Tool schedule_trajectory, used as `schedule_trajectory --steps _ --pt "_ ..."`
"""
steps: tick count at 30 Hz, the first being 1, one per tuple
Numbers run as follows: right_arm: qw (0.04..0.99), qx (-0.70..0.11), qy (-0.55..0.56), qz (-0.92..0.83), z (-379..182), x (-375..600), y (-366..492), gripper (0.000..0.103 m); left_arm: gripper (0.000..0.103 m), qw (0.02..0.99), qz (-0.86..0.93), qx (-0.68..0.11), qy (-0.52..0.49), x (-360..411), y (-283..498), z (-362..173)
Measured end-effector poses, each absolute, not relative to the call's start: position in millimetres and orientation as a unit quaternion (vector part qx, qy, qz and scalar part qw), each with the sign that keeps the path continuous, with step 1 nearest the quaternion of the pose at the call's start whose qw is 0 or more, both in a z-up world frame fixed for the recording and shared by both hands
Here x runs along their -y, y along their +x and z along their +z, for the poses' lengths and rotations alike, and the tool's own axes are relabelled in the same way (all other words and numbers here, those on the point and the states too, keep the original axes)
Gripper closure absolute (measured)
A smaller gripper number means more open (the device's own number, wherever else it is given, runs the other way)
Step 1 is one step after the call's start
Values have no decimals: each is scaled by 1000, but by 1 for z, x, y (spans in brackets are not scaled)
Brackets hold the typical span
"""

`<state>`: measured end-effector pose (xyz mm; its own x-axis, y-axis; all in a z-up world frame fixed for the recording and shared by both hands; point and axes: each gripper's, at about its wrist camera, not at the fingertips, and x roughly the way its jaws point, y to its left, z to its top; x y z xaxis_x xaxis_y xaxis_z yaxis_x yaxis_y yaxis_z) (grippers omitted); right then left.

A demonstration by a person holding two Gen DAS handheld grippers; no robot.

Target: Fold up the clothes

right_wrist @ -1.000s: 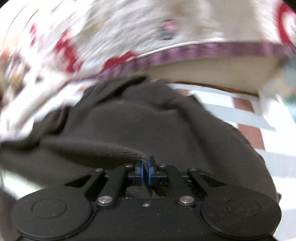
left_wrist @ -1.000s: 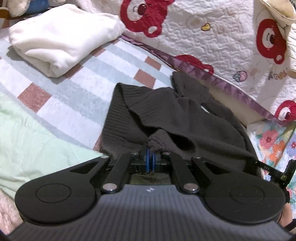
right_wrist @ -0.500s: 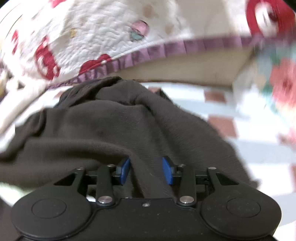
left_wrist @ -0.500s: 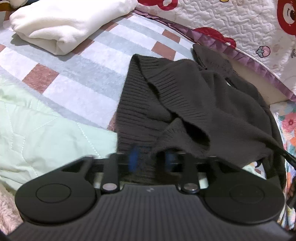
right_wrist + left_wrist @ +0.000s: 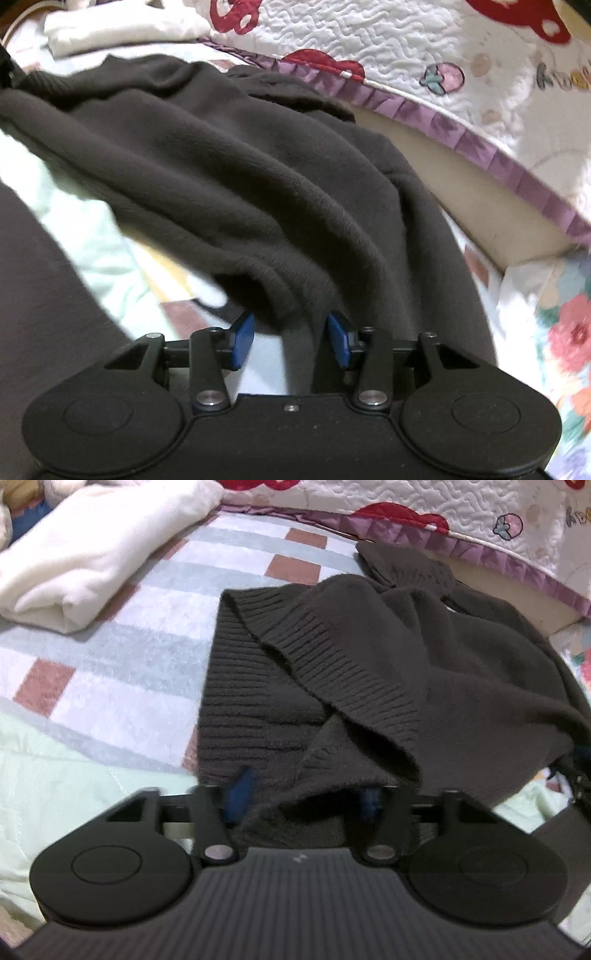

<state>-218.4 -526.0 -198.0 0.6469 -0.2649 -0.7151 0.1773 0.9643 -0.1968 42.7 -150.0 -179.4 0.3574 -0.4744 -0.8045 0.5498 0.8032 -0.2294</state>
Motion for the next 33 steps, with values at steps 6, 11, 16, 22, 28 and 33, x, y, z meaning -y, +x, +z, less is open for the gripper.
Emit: schedule_trajectory --steps 6,11,16,22,28,33 --pt "899 -413 -71 -127 -214 529 -193 95 100 843 -298 -448 13 120 31 -145" --pt "926 -369 -22 -77 -159 525 -221 95 100 858 -287 -426 -10 95 21 -115" --pt "923 -380 -52 -6 -131 467 -269 95 100 872 -275 -403 -33 69 11 -86" --pt "914 -403 -15 -33 -153 467 -273 96 100 835 -253 -489 -7 61 10 -131" --pt "910 -411 2 -48 -147 472 -271 96 95 832 -253 -494 7 63 12 -133" --pt "901 -433 9 -38 -153 471 -271 96 91 832 -246 -497 -10 56 17 -131"
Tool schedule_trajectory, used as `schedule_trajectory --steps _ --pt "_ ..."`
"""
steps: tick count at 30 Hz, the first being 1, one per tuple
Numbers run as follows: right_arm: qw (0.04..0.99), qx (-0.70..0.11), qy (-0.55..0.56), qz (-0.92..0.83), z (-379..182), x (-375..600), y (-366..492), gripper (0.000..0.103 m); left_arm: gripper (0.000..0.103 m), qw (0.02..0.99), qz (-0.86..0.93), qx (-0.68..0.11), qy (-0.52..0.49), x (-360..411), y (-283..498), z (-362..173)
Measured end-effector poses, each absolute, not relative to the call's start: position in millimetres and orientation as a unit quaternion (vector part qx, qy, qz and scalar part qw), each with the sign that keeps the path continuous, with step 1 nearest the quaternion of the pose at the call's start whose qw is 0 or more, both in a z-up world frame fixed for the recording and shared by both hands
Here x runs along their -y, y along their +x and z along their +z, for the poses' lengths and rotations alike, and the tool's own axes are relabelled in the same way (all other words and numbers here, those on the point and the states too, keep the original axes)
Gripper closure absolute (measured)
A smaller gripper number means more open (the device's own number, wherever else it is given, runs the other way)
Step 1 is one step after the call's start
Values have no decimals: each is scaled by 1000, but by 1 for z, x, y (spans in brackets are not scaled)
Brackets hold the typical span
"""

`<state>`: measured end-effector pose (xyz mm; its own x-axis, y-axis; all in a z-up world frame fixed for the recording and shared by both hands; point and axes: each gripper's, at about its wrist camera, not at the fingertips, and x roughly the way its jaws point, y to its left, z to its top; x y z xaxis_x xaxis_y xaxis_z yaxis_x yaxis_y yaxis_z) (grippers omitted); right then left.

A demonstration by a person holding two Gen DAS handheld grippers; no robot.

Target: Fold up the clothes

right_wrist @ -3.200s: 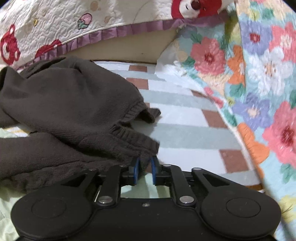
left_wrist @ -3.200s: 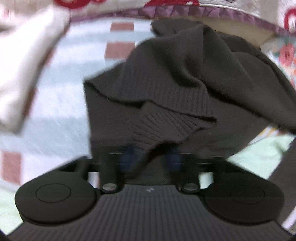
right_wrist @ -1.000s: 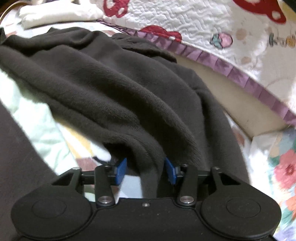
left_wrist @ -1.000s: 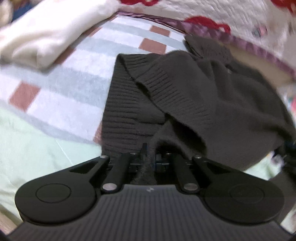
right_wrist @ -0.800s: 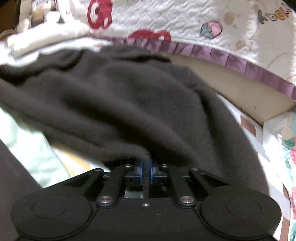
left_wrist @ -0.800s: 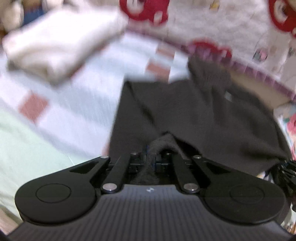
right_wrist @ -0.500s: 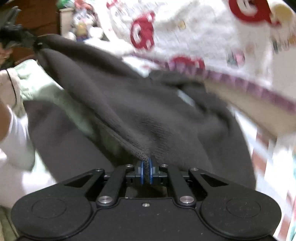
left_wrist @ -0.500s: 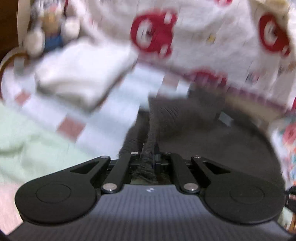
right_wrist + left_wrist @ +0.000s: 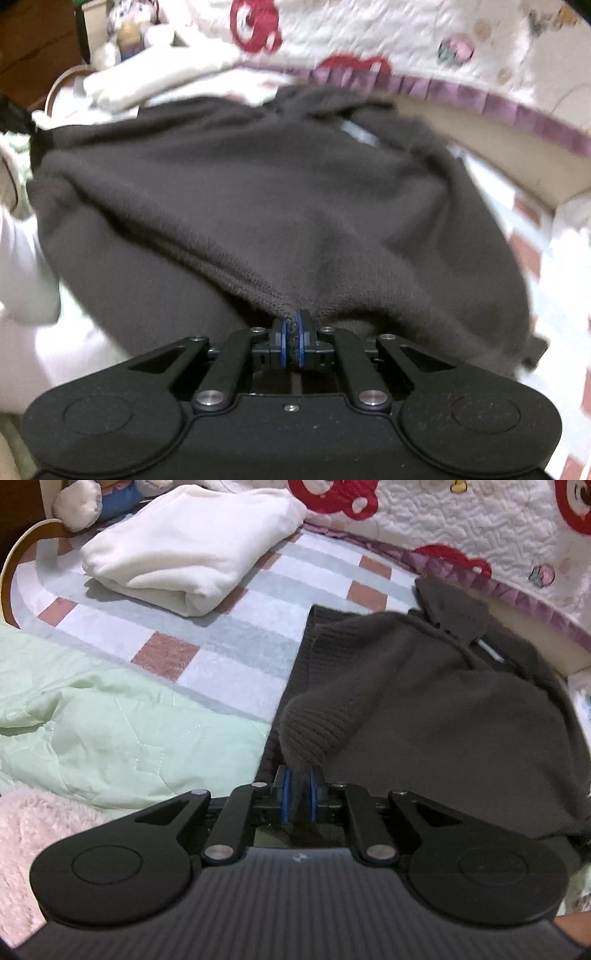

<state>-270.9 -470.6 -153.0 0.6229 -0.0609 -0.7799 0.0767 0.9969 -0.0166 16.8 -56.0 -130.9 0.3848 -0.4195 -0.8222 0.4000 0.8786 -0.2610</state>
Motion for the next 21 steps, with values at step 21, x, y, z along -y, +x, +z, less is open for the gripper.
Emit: schedule_trajectory --steps 21 --pt "909 -371 145 -128 -123 559 -226 73 54 841 -316 -439 5 109 107 -108"
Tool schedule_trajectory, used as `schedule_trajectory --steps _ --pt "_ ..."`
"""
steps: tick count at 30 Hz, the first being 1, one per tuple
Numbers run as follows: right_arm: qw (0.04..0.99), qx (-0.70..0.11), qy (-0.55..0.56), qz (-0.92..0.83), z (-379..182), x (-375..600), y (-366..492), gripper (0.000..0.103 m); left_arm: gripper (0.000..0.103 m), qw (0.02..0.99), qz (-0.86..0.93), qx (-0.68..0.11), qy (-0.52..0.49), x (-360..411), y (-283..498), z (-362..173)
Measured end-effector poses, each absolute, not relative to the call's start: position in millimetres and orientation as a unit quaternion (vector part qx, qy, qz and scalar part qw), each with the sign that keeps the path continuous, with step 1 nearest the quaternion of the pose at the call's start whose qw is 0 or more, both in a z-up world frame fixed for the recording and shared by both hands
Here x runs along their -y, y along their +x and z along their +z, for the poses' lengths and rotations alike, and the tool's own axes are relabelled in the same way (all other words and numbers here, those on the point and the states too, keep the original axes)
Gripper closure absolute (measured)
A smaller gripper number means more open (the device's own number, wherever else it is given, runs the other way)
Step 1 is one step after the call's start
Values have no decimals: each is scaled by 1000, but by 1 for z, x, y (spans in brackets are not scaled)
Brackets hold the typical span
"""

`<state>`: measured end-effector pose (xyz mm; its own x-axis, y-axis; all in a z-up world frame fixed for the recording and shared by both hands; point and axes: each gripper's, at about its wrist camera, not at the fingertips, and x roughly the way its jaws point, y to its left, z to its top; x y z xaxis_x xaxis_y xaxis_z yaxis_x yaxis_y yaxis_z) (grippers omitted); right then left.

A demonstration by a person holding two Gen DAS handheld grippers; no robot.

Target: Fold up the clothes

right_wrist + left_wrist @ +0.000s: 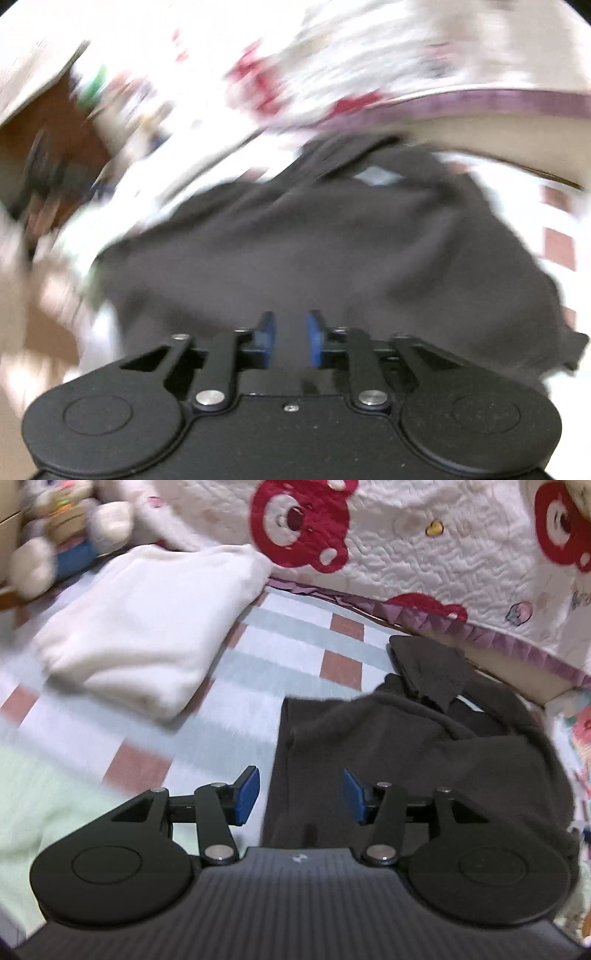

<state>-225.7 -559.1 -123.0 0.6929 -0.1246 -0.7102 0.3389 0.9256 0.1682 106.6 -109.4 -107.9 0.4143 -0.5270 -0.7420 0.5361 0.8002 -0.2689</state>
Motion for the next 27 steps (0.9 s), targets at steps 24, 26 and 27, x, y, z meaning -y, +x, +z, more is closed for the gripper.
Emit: schedule_trajectory --steps 24,26,27 --pt "835 -379 305 -259 -159 690 -97 57 44 808 -421 -412 -27 180 206 -197" --pt "824 -368 342 -263 -172 697 -101 57 44 799 -434 -416 -39 182 209 -200" --pt "817 -360 364 -264 -178 702 -103 56 43 794 -439 -419 -41 185 210 -201"
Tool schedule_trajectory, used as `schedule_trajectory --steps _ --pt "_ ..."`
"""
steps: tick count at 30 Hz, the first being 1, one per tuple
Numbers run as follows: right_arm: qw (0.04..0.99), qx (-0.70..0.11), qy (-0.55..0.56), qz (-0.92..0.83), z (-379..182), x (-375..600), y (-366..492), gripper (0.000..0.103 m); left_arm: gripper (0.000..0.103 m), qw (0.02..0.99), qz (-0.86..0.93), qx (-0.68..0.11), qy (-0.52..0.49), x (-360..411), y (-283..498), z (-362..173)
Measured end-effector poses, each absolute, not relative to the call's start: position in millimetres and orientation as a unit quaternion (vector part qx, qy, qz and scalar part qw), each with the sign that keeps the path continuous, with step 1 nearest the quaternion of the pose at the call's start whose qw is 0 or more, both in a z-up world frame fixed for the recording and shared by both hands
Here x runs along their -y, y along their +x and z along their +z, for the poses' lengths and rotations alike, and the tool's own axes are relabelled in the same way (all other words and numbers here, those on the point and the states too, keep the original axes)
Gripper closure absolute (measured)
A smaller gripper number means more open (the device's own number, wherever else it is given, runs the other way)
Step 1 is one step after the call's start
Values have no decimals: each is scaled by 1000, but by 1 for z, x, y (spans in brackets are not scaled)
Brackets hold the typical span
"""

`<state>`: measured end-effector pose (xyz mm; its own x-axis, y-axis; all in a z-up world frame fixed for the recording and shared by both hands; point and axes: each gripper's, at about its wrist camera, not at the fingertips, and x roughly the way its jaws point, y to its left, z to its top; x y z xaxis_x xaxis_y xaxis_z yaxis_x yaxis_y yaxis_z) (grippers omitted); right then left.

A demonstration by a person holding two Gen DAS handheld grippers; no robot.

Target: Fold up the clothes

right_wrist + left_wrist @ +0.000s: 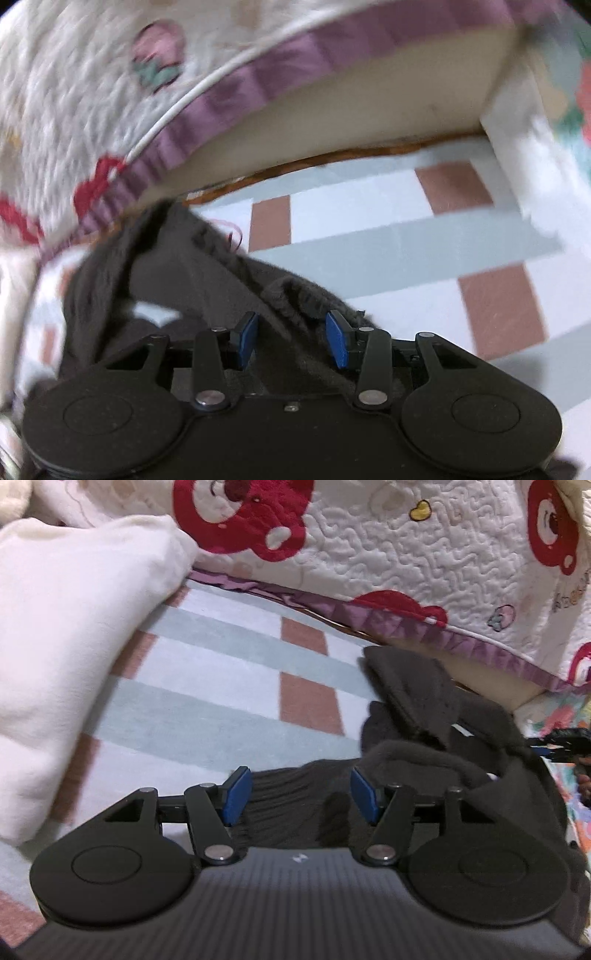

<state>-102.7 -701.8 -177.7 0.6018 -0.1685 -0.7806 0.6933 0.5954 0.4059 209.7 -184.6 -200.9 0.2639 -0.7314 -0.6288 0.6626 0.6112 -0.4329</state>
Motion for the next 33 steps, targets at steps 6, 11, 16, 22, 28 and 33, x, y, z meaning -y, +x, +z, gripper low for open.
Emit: schedule_trajectory --steps 6,11,16,22,28,33 --pt "766 -301 513 -243 -202 724 -103 55 37 788 -432 -439 -13 193 208 -207" --pt "743 -297 531 -280 -210 730 -104 51 36 799 -424 -426 11 196 209 -209" --pt "754 -340 487 -281 -208 729 -92 45 36 810 -415 -412 35 199 210 -211" --pt "801 -397 389 -225 -206 714 -65 94 28 816 -412 -405 33 202 200 -220" --pt "829 -338 341 -286 -184 710 -76 96 23 821 -414 -369 139 230 181 -223" --pt "851 -242 314 -345 -148 718 -104 97 84 826 -420 -341 159 236 174 -210"
